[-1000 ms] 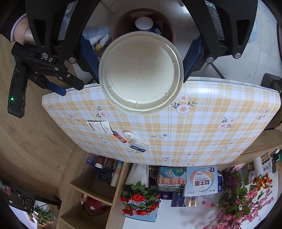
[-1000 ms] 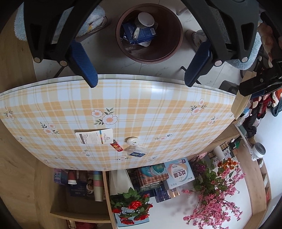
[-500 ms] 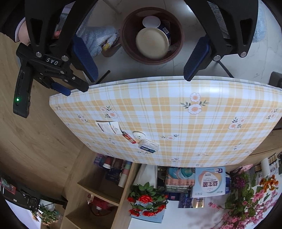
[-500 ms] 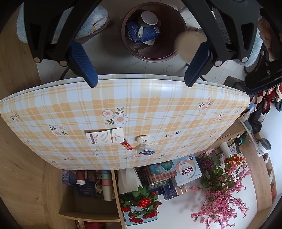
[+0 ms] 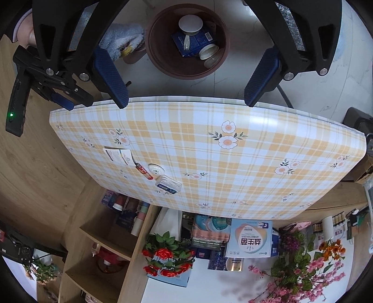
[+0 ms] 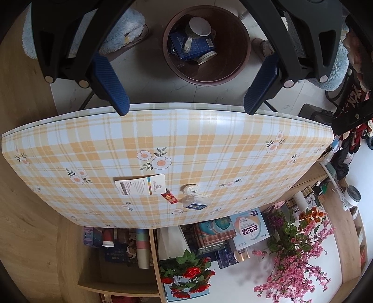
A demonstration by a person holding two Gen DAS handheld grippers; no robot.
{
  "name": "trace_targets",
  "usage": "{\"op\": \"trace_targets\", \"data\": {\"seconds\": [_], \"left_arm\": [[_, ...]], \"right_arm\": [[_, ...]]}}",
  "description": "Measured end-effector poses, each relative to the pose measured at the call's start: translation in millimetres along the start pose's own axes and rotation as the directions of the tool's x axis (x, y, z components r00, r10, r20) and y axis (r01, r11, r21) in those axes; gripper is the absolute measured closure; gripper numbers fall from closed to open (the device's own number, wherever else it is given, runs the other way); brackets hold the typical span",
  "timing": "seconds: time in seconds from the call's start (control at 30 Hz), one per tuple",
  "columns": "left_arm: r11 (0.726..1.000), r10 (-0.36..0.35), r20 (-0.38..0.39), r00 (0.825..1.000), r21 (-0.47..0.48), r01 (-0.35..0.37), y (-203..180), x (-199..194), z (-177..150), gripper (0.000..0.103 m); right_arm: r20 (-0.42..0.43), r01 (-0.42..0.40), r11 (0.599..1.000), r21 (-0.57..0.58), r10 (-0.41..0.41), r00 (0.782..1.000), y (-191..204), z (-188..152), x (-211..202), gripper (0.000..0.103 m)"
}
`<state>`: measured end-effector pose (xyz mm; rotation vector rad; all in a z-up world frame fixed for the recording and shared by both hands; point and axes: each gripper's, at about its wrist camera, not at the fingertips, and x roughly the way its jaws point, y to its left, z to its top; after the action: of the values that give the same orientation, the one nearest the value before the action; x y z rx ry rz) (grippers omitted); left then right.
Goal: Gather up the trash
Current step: 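Reach the right tool to the white printed card and grasp it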
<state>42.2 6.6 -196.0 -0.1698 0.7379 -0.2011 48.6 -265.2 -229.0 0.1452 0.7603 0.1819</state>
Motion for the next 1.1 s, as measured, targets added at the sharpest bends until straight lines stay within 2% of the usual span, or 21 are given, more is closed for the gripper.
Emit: {"op": "trace_targets", "data": {"seconds": [0.33,0.53,0.8,1.1], "left_arm": [[1.000,0.004,-0.027,1.000,-0.002,-0.004,3.2,13.1,-5.5,0.006],[1.000,0.003,-0.044,0.999,0.008,-0.003,3.0,25.2,-4.2,0.006],[0.999,0.004,-0.049,0.999,0.049,-0.002,-1.4,47.5,14.5,0.006],[0.997,-0.001,-0.025,1.000,0.074,0.003,-7.5,86.5,55.4,0.006]], "right_arm": [[-0.020,0.028,1.000,0.000,-0.028,0.999,-9.0,-1.4,9.9,0.006],[-0.028,0.071,0.996,-0.050,-0.073,0.997,-20.6,8.8,18.0,0.006],[-0.121,0.111,0.973,-0.202,-0.138,0.983,-59.6,59.3,57.3,0.006],[-0.159,0.067,0.994,-0.087,-0.080,0.984,-88.1,113.9,110.9,0.006]]}}
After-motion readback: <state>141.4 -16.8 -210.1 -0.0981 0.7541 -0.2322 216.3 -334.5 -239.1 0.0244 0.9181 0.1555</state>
